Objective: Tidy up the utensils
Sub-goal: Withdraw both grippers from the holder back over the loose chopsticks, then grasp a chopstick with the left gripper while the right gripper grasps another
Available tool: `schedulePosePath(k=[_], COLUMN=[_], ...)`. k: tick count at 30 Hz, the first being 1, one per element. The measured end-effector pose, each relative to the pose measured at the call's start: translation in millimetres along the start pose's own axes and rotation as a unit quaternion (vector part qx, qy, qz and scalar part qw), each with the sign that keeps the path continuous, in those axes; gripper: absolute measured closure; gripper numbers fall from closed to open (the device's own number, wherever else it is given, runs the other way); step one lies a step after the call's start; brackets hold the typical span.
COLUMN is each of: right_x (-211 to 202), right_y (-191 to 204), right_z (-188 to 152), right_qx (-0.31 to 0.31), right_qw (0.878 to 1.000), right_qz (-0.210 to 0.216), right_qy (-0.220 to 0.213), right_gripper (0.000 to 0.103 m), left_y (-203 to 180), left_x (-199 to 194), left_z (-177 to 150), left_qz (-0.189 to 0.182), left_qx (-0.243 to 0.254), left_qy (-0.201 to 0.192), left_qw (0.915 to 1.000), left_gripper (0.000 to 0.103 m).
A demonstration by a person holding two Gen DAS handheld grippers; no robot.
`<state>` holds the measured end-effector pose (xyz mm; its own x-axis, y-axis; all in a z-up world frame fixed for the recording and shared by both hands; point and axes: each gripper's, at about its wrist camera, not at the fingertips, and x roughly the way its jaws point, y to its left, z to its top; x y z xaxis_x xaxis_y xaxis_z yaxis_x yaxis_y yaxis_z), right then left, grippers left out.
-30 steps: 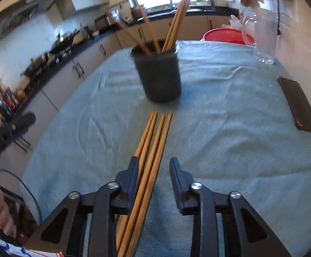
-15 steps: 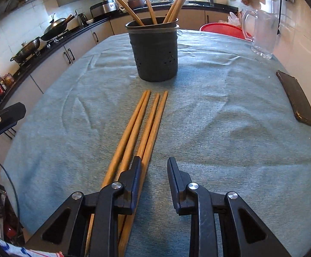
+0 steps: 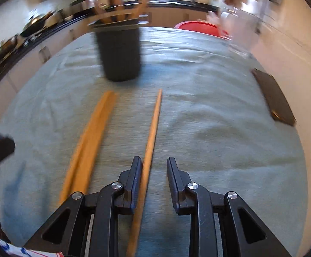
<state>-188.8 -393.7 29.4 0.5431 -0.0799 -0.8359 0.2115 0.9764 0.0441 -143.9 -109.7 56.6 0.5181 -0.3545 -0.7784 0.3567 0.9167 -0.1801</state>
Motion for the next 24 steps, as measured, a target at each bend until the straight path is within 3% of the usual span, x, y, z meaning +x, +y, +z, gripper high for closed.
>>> schedulePosePath(k=[5, 9, 12, 14, 16, 18, 24], right_x=[-6, -7, -7, -6, -7, -8, -9], right_y=[-23, -22, -23, -26, -26, -26, -35], right_z=[-8, -10, -11, -11, -12, -13, -14], right_qx=[0.022, 0.014, 0.018, 0.024, 0.027, 0.026, 0.041], right_qw=[1.000, 1.000, 1.000, 0.999, 0.999, 0.999, 0.998], right_qz=[0.012, 0.009, 0.013, 0.019, 0.022, 0.022, 0.044], right_qy=[-0.010, -0.016, -0.020, -0.022, -0.023, -0.023, -0.020], right_gripper=[0.077, 0.077, 0.076, 0.076, 0.076, 0.076, 0.076], left_y=[-20, -30, -36, -41, -44, -42, -2], left_x=[20, 35, 48, 49, 51, 53, 49], left_z=[-5, -9, -14, -14, -14, -11, 0], left_qz=[-0.026, -0.039, -0.031, -0.020, 0.000, 0.031, 0.019], left_qx=[0.026, 0.040, 0.054, 0.068, 0.077, 0.083, 0.012], left_qy=[0.015, 0.033, 0.056, 0.049, 0.047, 0.048, 0.073], left_qw=[0.9992, 0.9979, 0.9965, 0.9963, 0.9959, 0.9949, 0.9971], left_gripper=[0.050, 0.059, 0.067, 0.068, 0.076, 0.096, 0.096])
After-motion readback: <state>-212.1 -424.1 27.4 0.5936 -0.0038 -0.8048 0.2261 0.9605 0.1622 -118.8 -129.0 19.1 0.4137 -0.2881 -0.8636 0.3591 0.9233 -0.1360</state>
